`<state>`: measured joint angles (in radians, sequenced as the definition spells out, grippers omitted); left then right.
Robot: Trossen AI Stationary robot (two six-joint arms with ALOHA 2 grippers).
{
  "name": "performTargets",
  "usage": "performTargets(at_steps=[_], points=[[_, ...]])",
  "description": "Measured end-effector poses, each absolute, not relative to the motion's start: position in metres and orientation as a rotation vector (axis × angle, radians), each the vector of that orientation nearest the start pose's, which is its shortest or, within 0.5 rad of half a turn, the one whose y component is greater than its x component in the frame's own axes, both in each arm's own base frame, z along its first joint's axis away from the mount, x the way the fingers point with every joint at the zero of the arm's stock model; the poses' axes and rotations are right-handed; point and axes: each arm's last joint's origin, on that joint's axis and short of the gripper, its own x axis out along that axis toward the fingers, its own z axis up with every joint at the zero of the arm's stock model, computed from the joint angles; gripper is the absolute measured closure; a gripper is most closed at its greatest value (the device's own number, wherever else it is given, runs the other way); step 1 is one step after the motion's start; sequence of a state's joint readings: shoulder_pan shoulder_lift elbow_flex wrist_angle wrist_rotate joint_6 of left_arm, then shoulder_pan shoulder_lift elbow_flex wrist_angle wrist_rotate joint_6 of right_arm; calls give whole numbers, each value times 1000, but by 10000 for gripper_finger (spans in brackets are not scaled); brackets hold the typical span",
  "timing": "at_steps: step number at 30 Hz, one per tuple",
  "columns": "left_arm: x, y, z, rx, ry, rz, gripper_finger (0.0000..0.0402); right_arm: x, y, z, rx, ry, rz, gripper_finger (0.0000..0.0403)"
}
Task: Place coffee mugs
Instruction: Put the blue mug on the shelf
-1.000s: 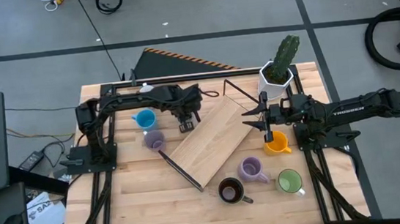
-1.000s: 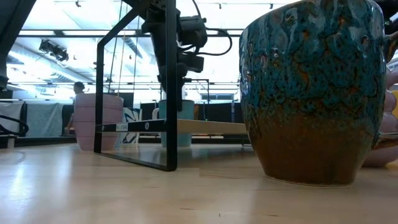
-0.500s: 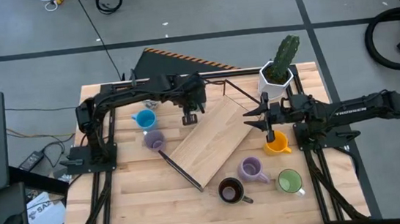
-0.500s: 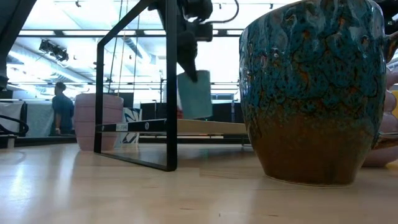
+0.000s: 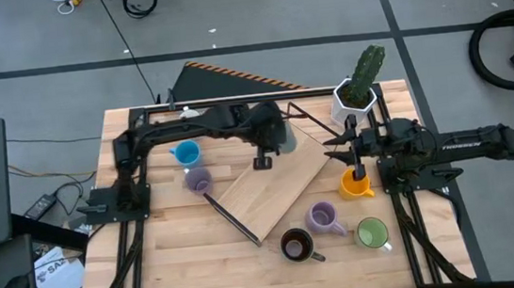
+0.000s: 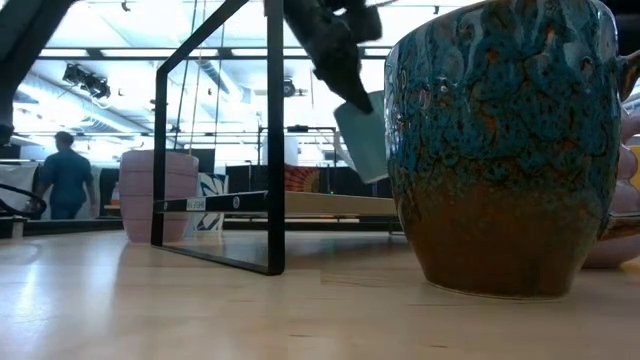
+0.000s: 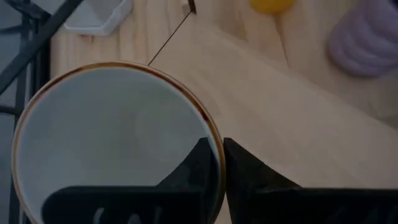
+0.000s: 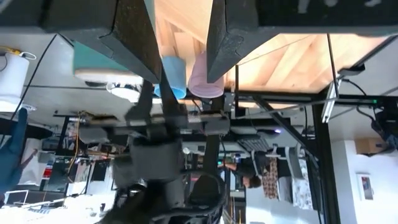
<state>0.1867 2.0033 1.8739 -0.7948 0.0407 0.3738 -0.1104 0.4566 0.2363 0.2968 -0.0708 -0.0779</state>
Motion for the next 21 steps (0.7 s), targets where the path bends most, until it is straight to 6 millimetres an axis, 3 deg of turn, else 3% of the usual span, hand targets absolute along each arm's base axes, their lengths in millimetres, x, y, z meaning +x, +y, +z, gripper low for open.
performTargets(at_steps=[8, 17, 21], points=[[464, 85, 278, 244, 1051, -43, 375, 131, -12, 232, -119, -69, -43, 268], [468, 91, 272, 276, 1093, 5, 374, 131, -12, 230, -111, -55, -42, 268], [469, 91, 272, 283, 1087, 14, 351, 131, -12, 230, -104, -53, -42, 268]])
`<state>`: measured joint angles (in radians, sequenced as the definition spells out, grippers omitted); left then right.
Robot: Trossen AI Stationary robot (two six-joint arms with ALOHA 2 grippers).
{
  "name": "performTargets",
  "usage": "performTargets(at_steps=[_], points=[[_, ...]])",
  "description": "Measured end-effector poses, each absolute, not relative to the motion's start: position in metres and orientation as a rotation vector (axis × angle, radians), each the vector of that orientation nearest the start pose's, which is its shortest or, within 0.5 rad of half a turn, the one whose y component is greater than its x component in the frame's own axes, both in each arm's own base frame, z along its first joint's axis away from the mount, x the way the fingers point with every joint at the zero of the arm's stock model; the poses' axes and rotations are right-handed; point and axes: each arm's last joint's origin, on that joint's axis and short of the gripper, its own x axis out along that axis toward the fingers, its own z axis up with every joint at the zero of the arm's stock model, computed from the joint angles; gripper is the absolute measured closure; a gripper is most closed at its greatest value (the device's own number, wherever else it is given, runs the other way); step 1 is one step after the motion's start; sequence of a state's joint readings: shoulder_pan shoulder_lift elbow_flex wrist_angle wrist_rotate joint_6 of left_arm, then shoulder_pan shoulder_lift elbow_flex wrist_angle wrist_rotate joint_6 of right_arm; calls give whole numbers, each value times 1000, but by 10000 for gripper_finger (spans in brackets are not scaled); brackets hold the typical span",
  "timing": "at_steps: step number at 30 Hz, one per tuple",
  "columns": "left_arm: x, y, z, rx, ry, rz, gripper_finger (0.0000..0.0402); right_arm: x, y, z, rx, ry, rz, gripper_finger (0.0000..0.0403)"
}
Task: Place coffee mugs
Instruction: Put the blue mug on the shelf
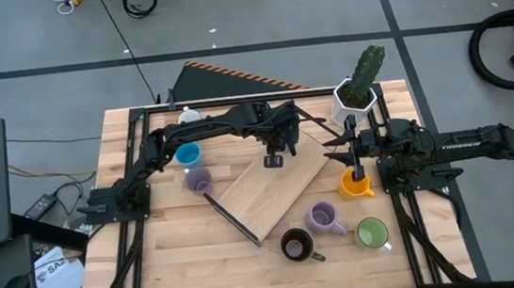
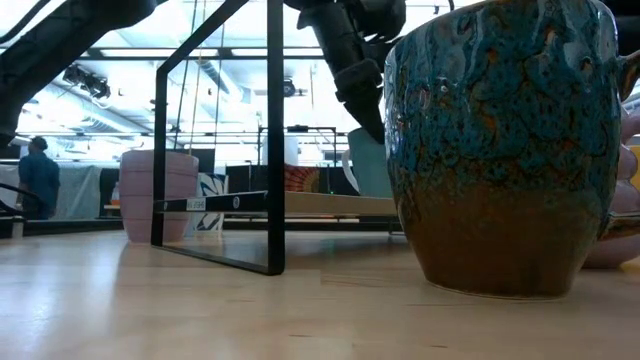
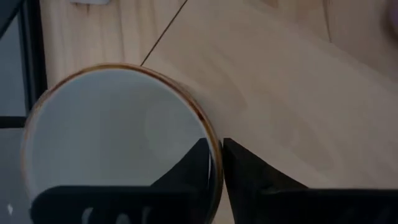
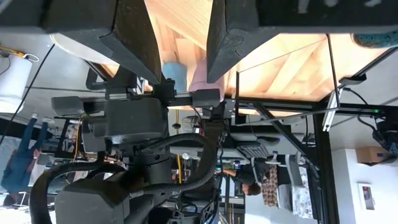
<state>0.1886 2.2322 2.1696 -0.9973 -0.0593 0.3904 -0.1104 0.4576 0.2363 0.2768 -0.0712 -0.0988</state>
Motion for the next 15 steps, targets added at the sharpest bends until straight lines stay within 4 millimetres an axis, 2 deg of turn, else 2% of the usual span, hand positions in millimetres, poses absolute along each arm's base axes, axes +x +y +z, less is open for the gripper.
performTargets(at_steps=[9, 15], points=[[470, 91, 270, 281, 1088, 11, 359, 131, -12, 230, -104, -52, -42, 268], [472, 89, 270, 286, 1073, 13, 317, 131, -12, 230, -91, -54, -34, 268]])
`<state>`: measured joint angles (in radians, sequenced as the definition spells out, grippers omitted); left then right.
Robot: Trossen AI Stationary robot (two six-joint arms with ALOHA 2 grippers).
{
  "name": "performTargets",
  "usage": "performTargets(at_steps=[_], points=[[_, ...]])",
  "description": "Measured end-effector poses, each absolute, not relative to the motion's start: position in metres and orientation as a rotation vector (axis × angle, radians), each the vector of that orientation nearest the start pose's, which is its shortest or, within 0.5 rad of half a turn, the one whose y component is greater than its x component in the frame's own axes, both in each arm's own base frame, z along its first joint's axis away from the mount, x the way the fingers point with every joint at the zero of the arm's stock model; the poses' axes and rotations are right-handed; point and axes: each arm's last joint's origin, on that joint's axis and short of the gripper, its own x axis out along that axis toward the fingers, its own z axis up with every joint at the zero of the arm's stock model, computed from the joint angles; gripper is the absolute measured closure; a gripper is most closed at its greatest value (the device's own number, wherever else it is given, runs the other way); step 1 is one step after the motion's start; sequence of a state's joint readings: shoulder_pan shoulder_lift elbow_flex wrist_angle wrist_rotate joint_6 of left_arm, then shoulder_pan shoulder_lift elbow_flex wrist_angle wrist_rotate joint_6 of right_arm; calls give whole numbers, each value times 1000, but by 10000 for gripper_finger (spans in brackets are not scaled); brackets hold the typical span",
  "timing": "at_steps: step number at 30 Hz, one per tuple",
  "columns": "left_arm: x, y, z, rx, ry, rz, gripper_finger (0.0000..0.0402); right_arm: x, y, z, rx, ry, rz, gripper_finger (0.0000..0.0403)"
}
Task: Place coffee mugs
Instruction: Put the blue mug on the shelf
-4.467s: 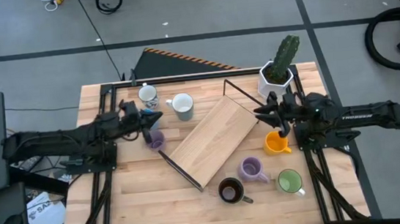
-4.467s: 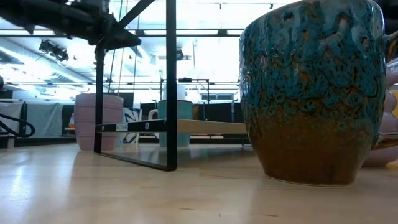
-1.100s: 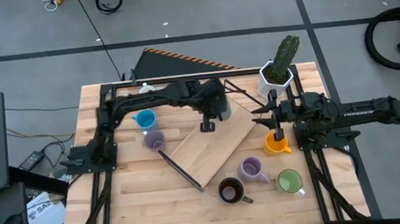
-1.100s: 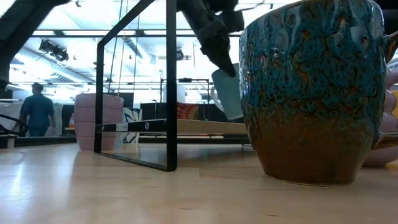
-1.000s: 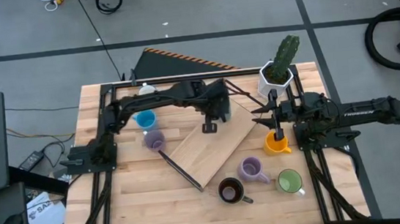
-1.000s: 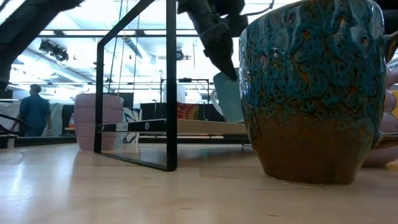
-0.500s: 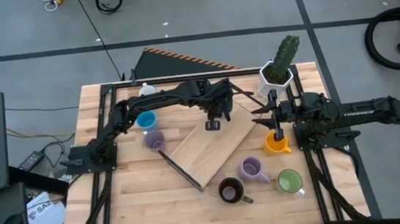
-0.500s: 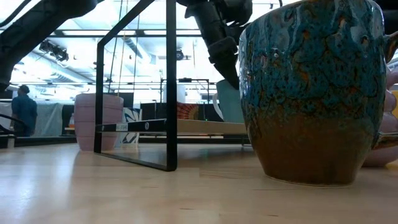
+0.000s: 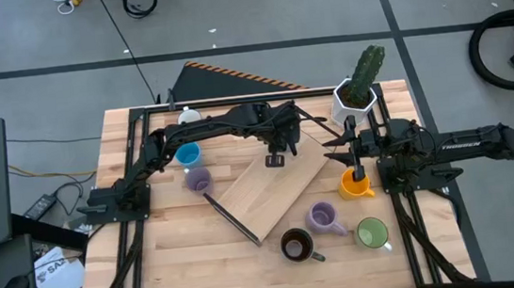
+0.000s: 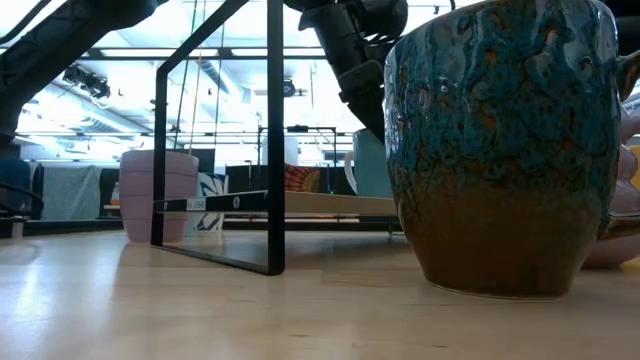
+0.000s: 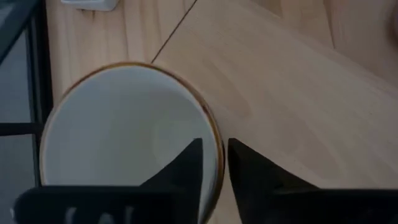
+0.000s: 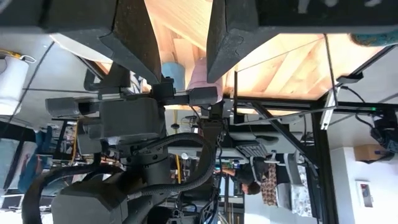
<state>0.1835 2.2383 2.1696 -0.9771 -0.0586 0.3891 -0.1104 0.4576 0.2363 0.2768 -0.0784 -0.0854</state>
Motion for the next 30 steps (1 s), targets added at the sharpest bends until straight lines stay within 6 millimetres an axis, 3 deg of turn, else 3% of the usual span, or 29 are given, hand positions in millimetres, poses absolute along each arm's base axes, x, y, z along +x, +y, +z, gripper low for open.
performTargets(at_steps=[9, 16, 25, 30], points=[[475, 81, 271, 319, 1062, 40, 241, 131, -12, 230, -90, -55, -13, 268], [476, 79, 274, 329, 1042, 52, 212, 131, -12, 230, -87, -54, -13, 268], [477, 79, 309, 332, 944, 78, 209, 131, -12, 229, -86, -46, -12, 268], [462, 78, 326, 329, 1010, 60, 209, 131, -12, 228, -82, -36, -12, 268]])
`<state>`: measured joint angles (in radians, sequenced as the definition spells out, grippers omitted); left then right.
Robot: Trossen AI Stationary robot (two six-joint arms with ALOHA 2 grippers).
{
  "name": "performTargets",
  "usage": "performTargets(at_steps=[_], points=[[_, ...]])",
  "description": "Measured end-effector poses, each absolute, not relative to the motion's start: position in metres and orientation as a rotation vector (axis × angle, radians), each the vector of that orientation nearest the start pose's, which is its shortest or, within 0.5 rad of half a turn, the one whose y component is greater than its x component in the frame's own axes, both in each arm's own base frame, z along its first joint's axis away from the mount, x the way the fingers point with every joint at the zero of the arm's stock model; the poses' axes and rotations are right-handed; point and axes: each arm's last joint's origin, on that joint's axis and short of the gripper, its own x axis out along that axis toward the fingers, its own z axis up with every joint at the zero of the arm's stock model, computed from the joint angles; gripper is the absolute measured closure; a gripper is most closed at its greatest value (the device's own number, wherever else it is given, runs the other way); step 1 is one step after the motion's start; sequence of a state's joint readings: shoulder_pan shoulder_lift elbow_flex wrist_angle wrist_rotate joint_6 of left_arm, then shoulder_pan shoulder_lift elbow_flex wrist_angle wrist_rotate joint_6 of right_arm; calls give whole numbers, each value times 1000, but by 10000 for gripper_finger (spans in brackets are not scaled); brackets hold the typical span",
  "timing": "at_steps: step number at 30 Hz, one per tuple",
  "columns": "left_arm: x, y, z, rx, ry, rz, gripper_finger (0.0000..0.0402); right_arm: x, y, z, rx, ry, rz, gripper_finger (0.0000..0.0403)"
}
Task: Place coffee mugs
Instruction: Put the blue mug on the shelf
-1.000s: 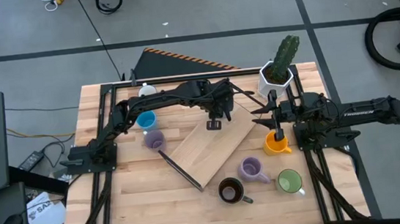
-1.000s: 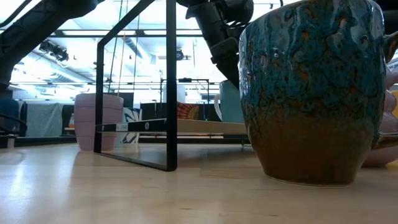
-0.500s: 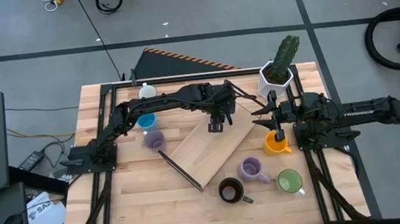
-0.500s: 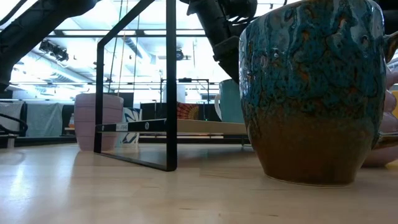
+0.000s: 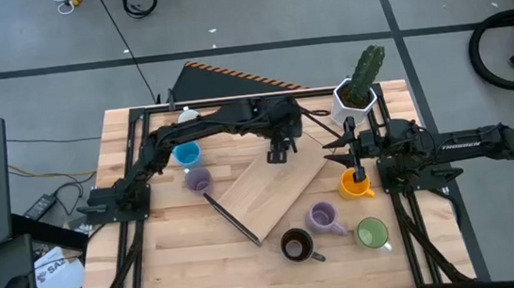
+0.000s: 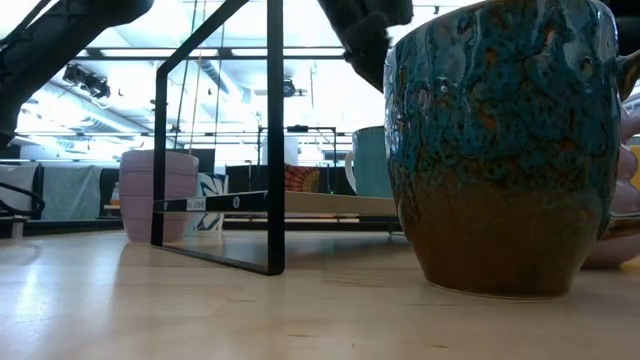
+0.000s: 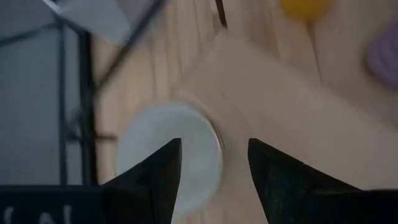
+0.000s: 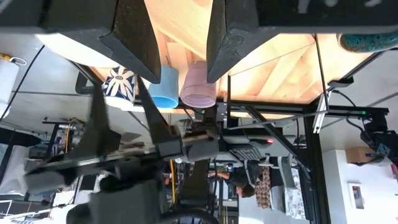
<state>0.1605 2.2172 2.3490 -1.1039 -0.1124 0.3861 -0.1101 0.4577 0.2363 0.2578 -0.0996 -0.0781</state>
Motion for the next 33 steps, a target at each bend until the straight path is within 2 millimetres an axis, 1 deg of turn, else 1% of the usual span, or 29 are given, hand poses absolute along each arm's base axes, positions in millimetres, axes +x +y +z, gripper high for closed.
performTargets(at_steps=[5, 7, 11, 13, 14, 17, 20, 22, 24, 27, 31, 33], points=[[443, 83, 321, 288, 1177, 45, 210, 131, -12, 228, -105, -32, -12, 268], [440, 81, 320, 323, 1214, 29, 214, 131, -12, 228, -111, -33, -13, 268], [439, 61, 320, 494, 1277, 35, 233, 131, -12, 229, -115, -38, -11, 268], [434, 52, 320, 522, 1321, 22, 243, 131, -12, 229, -117, -38, -8, 268], [433, 52, 321, 509, 1324, 26, 247, 131, -12, 229, -119, -38, -7, 268], [432, 63, 322, 408, 1310, 68, 258, 131, -11, 229, -126, -39, -7, 268], [431, 76, 320, 321, 1305, 107, 260, 131, -11, 229, -116, -38, -3, 268], [431, 85, 310, 265, 1309, 125, 260, 131, -11, 229, -111, -39, 0, 268], [432, 92, 296, 227, 1322, 138, 260, 131, -11, 229, -112, -40, 13, 268], [438, 98, 279, 202, 1291, 171, 260, 131, -11, 229, -113, -41, 15, 268], [444, 101, 263, 173, 1241, 208, 260, 131, -11, 230, -118, -48, 14, 268], [444, 101, 261, 154, 1241, 234, 260, 131, -11, 229, -119, -48, 14, 268]])
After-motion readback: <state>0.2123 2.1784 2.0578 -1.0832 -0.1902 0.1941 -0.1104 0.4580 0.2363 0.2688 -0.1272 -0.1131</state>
